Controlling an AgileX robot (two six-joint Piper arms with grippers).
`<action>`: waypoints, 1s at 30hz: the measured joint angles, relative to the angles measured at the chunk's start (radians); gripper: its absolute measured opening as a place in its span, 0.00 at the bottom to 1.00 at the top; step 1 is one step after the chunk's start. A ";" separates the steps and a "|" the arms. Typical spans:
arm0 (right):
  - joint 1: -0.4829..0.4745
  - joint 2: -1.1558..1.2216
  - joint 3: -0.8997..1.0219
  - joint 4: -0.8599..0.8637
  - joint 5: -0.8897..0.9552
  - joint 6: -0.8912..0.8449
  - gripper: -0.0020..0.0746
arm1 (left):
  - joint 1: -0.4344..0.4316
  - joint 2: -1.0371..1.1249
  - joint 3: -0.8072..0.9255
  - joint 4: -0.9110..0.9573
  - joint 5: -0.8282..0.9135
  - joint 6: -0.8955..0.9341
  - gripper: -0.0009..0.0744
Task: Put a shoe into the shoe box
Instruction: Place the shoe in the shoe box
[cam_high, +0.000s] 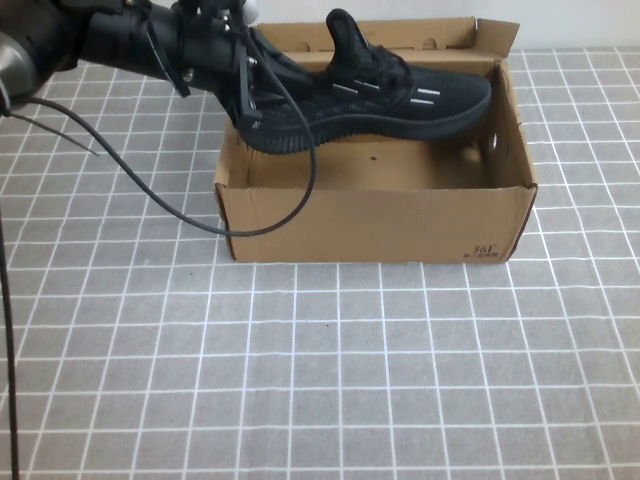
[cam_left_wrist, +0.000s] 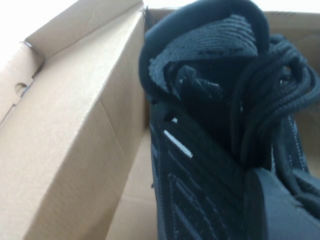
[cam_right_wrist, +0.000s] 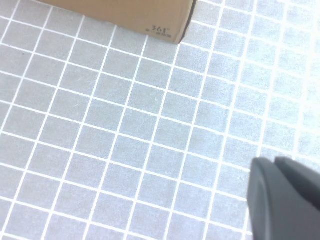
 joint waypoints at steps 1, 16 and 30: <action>0.000 -0.002 0.000 0.000 0.000 0.002 0.01 | 0.001 0.011 -0.012 -0.008 0.004 0.003 0.04; 0.000 -0.002 0.000 0.000 0.000 0.026 0.01 | 0.002 0.101 -0.085 -0.029 0.035 0.101 0.04; 0.000 -0.002 0.000 0.002 0.000 0.027 0.01 | 0.002 0.190 -0.164 -0.050 0.033 0.177 0.04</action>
